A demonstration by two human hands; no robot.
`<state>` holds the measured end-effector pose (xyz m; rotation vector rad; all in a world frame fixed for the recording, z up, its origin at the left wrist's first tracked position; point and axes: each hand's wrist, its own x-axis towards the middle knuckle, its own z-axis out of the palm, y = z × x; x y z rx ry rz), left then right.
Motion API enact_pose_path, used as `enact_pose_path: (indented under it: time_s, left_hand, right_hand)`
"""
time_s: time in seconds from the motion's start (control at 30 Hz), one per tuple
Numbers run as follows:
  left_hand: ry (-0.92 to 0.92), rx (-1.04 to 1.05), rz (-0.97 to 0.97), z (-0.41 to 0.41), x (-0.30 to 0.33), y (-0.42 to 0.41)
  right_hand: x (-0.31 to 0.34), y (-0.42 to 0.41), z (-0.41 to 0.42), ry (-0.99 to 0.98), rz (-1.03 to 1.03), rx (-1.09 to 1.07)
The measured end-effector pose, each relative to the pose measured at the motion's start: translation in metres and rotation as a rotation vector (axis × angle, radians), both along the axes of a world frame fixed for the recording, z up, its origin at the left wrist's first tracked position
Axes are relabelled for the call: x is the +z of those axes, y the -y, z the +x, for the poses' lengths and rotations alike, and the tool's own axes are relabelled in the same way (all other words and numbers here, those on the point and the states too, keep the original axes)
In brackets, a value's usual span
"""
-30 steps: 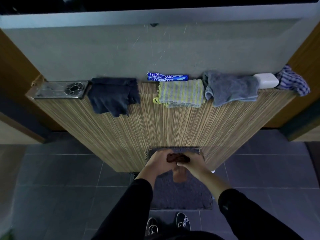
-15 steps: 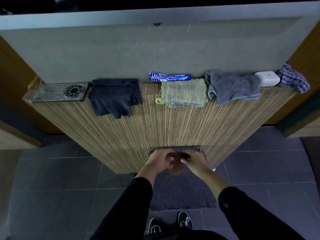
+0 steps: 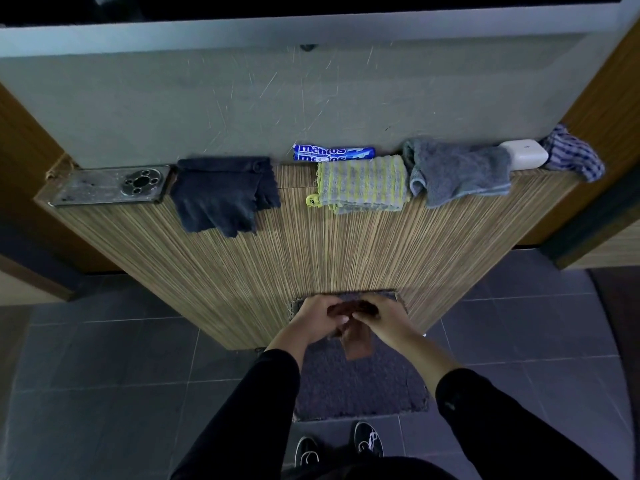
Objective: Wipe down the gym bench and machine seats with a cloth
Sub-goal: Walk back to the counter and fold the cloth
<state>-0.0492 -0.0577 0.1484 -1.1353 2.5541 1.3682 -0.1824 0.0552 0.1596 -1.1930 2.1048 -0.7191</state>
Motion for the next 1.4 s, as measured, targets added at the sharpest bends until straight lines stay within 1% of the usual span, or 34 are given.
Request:
enact_pose_path:
  time_s: [0.17, 0.27, 0.33, 0.43, 0.5, 0.57, 0.67, 0.73, 0.8, 0.83, 0.93, 1.07, 1.17, 1.2, 1.3, 1.4]
  left_hand:
    - [-0.001, 0.071, 0.03, -0.005, 0.006, -0.001]
    - [-0.016, 0.116, 0.061, -0.007, 0.006, -0.002]
    - [-0.015, 0.118, 0.055, -0.007, 0.005, -0.002]
    - [-0.024, 0.1, 0.115, -0.004, 0.005, -0.004]
    - [-0.023, 0.075, 0.114, -0.004, 0.004, -0.005]
    - [-0.019, 0.093, 0.106, -0.003, 0.003, -0.004]
    - [-0.039, 0.116, 0.165, -0.004, 0.005, -0.002]
    - [-0.042, 0.134, 0.138, -0.004, 0.008, 0.0]
    - [-0.058, 0.196, 0.12, -0.005, 0.009, 0.001]
    - [-0.062, 0.226, 0.121, -0.005, 0.008, 0.002]
    - [-0.047, 0.302, 0.106, -0.002, 0.006, 0.003]
    - [0.004, 0.188, -0.004, 0.003, 0.002, -0.002]
    - [-0.012, 0.098, -0.069, 0.005, 0.001, -0.01]
    - [-0.014, 0.077, -0.047, 0.006, 0.001, -0.013]
    - [-0.009, 0.035, 0.115, 0.005, 0.002, -0.02]
    - [-0.01, -0.008, 0.086, 0.005, 0.001, -0.02]
  right_hand:
    - [-0.004, -0.002, 0.0, -0.003, -0.009, -0.055]
    - [-0.004, -0.003, 0.0, 0.077, 0.04, -0.056]
    - [-0.005, -0.002, -0.002, 0.104, 0.046, -0.048]
    - [-0.007, 0.001, -0.001, 0.062, 0.013, -0.052]
    - [-0.008, 0.002, 0.001, 0.054, -0.003, -0.045]
    - [-0.01, 0.003, 0.002, 0.089, -0.022, -0.096]
    - [-0.009, 0.002, 0.002, 0.216, -0.021, -0.185]
    - [-0.012, 0.001, 0.001, 0.27, 0.042, -0.1]
    - [-0.017, -0.002, 0.002, 0.286, 0.121, 0.01]
    - [-0.019, -0.003, 0.002, 0.297, 0.142, 0.022]
    - [-0.023, -0.003, 0.001, 0.303, 0.156, -0.039]
    - [-0.025, 0.001, -0.002, 0.363, 0.085, -0.204]
    - [-0.02, 0.006, 0.0, 0.388, 0.068, -0.306]
    - [-0.019, 0.007, 0.001, 0.424, 0.065, -0.345]
    - [-0.016, 0.009, 0.002, 0.564, 0.07, -0.447]
    - [-0.012, 0.008, 0.003, 0.757, 0.043, -0.49]
